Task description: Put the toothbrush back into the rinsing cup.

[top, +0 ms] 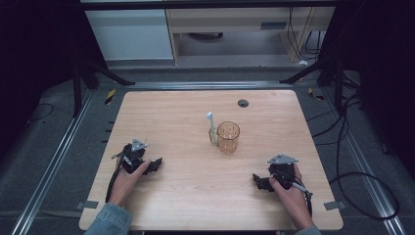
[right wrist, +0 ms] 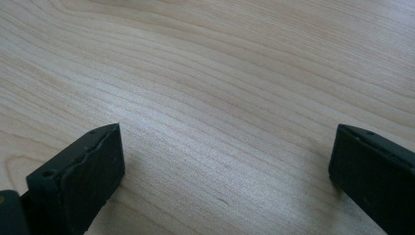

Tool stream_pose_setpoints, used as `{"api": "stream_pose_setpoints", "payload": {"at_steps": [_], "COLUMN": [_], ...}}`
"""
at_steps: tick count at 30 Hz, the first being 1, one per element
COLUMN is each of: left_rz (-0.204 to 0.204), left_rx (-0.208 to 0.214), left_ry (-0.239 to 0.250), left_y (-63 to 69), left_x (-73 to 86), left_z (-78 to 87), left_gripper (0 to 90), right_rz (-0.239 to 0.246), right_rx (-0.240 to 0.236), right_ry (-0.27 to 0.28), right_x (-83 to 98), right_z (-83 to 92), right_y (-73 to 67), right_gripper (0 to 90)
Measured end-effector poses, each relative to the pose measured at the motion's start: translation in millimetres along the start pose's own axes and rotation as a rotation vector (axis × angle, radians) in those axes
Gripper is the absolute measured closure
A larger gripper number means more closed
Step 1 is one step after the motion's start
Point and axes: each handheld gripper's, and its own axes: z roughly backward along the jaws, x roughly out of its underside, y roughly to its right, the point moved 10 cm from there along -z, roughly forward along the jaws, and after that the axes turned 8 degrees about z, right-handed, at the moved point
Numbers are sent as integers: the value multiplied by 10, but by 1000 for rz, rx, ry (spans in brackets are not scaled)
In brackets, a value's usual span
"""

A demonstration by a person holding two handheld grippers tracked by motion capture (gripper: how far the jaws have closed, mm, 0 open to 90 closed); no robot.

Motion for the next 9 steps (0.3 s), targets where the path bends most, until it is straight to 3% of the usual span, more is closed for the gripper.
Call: {"api": "stream_pose_setpoints", "payload": {"at_steps": [9], "left_rz": [-6], "left_rx": [4], "left_ry": [-9], "left_y": [9], "left_x": [5], "left_z": [-11], "left_gripper": [26], "right_rz": [2], "right_rx": [-1], "right_ry": [0], "right_x": [0], "right_z": [2], "right_y": [-11], "right_gripper": [7]}}
